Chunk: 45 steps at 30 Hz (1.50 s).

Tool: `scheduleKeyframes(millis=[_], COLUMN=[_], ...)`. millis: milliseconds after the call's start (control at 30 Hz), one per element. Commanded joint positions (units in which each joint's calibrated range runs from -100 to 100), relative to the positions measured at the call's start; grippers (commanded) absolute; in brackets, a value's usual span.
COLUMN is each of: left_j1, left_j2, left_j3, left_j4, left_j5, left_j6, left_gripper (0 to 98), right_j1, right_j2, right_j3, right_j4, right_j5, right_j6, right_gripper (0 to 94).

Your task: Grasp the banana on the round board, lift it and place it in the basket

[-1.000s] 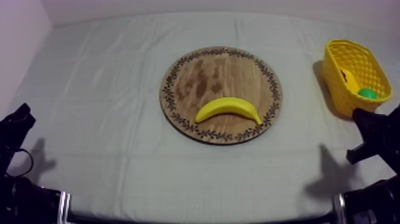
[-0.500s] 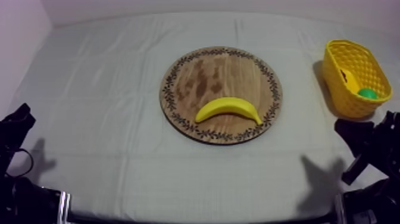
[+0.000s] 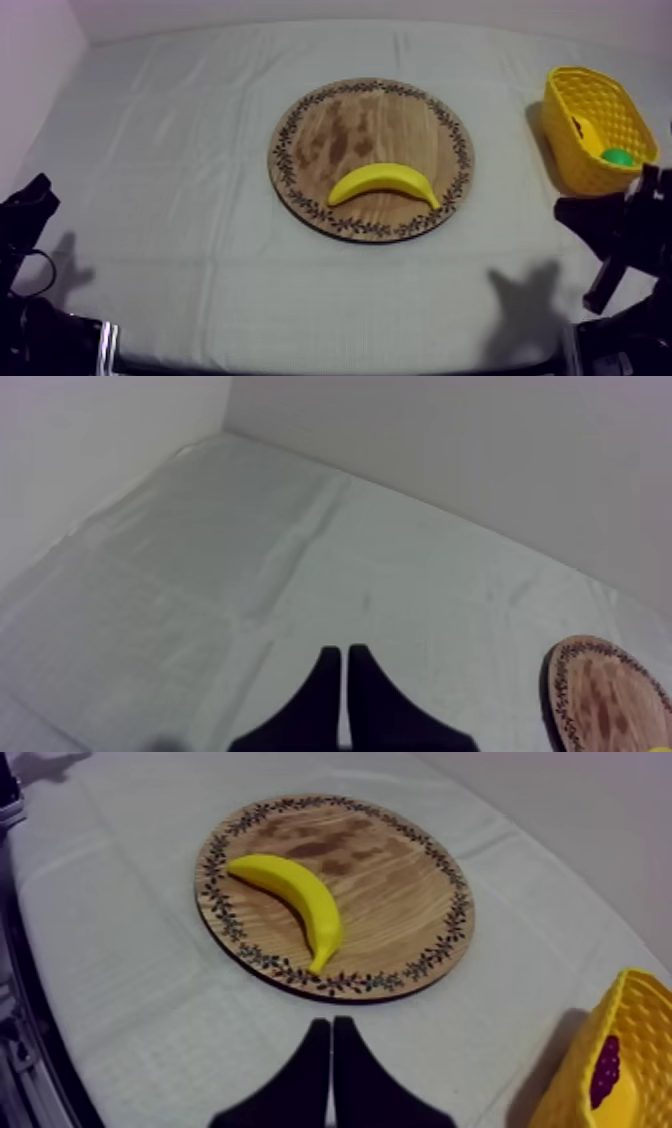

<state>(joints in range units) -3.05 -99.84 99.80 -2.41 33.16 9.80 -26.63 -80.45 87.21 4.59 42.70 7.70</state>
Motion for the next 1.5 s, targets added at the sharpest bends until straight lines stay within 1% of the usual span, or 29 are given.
scheduleKeyframes(millis=[0,133,267,367,433,500,633,767,867,1000,1167,1233,1300,1367,1467], left_j1=[-0.02,-0.02,-0.02,-0.02,-0.02,-0.02,-0.02,-0.02,-0.02,-0.02,-0.02,-0.02,-0.02,-0.02,-0.02], left_j2=[0.02,0.02,0.02,0.02,0.02,0.02,0.02,0.02,0.02,0.02,0.02,0.02,0.02,0.02,0.02], left_j3=[-0.02,-0.02,-0.02,-0.02,-0.02,-0.02,-0.02,-0.02,-0.02,-0.02,-0.02,-0.02,-0.02,-0.02,-0.02], left_j4=[-0.01,-0.01,-0.01,-0.01,-0.01,-0.01,-0.01,-0.01,-0.01,-0.01,-0.01,-0.01,-0.01,-0.01,-0.01], left_j5=[-0.01,-0.01,-0.01,-0.01,-0.01,-0.01,-0.01,-0.01,-0.01,-0.01,-0.01,-0.01,-0.01,-0.01,-0.01], left_j6=[0.00,0.00,0.00,0.00,0.00,0.00,0.00,0.00,0.00,0.00,0.00,0.00,0.00,0.00,0.00], left_gripper=[0.1,0.1,0.1,0.1,0.1,0.1,0.1,0.1,0.1,0.1,0.1,0.1,0.1,0.1,0.1], right_j1=[-1.83,-4.50,-6.88,-7.91,-7.79,-7.20,-4.92,-3.05,-2.40,-2.31,-2.75,-3.00,-3.26,-3.40,-3.40], right_j2=[10.80,22.61,33.03,39.97,44.29,48.44,56.13,63.23,68.00,73.01,75.94,76.40,76.76,77.02,77.26], right_j3=[-11.89,-27.92,-40.72,-47.07,-50.66,-54.22,-61.59,-69.67,-75.71,-82.10,-85.66,-85.96,-86.06,-86.23,-86.60], right_j4=[1.68,2.88,4.36,5.86,6.02,5.74,3.96,1.91,1.00,0.96,1.08,1.12,1.26,1.43,1.68], right_j5=[4.11,13.43,22.19,26.21,28.20,29.89,32.94,37.25,41.05,45.19,49.10,50.41,51.51,52.23,52.74], right_j6=[-1.14,0.44,2.04,3.88,5.31,7.04,11.64,16.21,19.01,21.30,22.62,22.84,22.79,22.45,21.66], right_gripper=[0.9,0.6,0.6,0.5,0.5,0.5,0.8,2.9,5.3,7.4,8.8,12.1,18.6,28.2,45.3])
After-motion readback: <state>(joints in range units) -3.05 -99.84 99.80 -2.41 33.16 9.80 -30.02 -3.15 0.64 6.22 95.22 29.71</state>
